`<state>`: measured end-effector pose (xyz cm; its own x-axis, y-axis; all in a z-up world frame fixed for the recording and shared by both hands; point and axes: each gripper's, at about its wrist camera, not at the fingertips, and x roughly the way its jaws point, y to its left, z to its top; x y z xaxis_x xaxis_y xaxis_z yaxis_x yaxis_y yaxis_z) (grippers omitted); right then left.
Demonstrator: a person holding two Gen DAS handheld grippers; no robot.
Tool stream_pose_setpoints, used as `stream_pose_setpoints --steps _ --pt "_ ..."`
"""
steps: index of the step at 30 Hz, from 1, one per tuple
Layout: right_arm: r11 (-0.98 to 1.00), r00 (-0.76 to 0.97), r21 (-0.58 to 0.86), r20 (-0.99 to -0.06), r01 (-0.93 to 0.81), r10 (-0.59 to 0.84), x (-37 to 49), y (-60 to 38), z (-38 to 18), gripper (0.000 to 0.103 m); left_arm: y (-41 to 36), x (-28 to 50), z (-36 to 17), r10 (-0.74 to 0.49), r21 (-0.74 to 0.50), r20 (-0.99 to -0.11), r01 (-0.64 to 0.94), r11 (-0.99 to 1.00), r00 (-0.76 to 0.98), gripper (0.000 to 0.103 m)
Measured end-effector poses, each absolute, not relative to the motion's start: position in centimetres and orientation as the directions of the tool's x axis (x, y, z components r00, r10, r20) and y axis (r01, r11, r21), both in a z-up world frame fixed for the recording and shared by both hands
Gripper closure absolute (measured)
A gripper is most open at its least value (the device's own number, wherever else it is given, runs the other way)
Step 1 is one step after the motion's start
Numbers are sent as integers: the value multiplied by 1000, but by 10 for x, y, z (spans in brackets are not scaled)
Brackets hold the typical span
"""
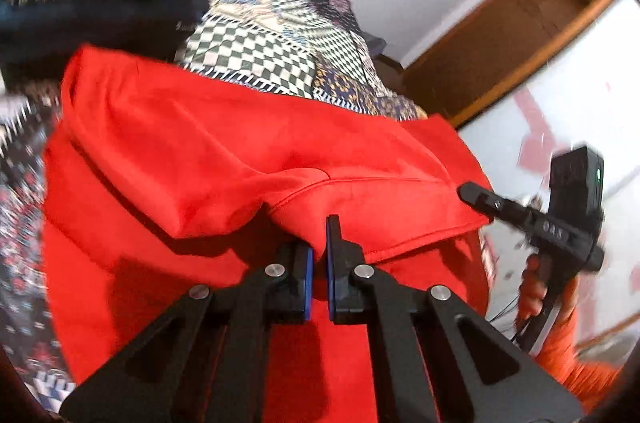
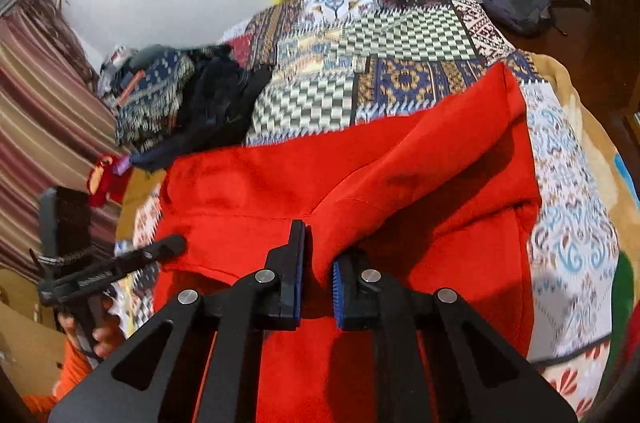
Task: Fold large clothes
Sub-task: 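Grasp the folded jacket edge with the left tool and tuck it, then release the jacket and hold both tools open above it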
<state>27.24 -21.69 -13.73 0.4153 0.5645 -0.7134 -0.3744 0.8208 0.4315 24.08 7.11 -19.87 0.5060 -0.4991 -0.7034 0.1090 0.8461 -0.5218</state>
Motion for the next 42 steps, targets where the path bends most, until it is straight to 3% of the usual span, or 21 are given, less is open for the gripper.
stream_pose_setpoints --steps 6,9,11,15,18,22,23,26,33,37,42 --pt "865 376 369 -789 -341 485 261 -215 -166 90 50 220 -227 -297 -268 -860 127 955 415 95" --pt "865 382 381 -784 -327 490 255 -225 -163 90 53 207 -230 -281 -245 -860 138 960 426 86" --pt "874 399 362 -785 -325 474 252 -232 -155 89 55 201 -224 -241 -201 -862 138 970 447 73" --pt "899 464 292 -779 -326 421 244 -240 -135 88 66 193 -208 -151 -109 -850 111 988 504 68" --pt "908 516 255 -757 -331 400 243 -242 -119 86 79 199 -197 -131 -108 -832 74 991 540 63" --pt "922 579 212 -726 -325 371 250 -234 -107 55 92 212 -188 -111 -120 -813 22 992 571 56" --pt "925 591 199 -721 -324 362 251 -230 -107 52 93 217 -188 -111 -126 -811 14 992 574 53" --pt "925 574 170 -741 -340 347 263 -215 -117 52 92 229 -198 -93 -123 -819 -15 992 566 43" --pt "936 475 107 -839 -334 266 275 -210 -161 52 101 239 -247 -39 -77 -892 -66 995 451 43" --pt "934 490 115 -826 -339 279 270 -228 -155 52 122 227 -251 -107 -155 -886 -69 986 450 43" --pt "952 560 130 -784 -276 269 272 -254 -132 52 145 221 -232 -77 -155 -868 -120 981 490 43"
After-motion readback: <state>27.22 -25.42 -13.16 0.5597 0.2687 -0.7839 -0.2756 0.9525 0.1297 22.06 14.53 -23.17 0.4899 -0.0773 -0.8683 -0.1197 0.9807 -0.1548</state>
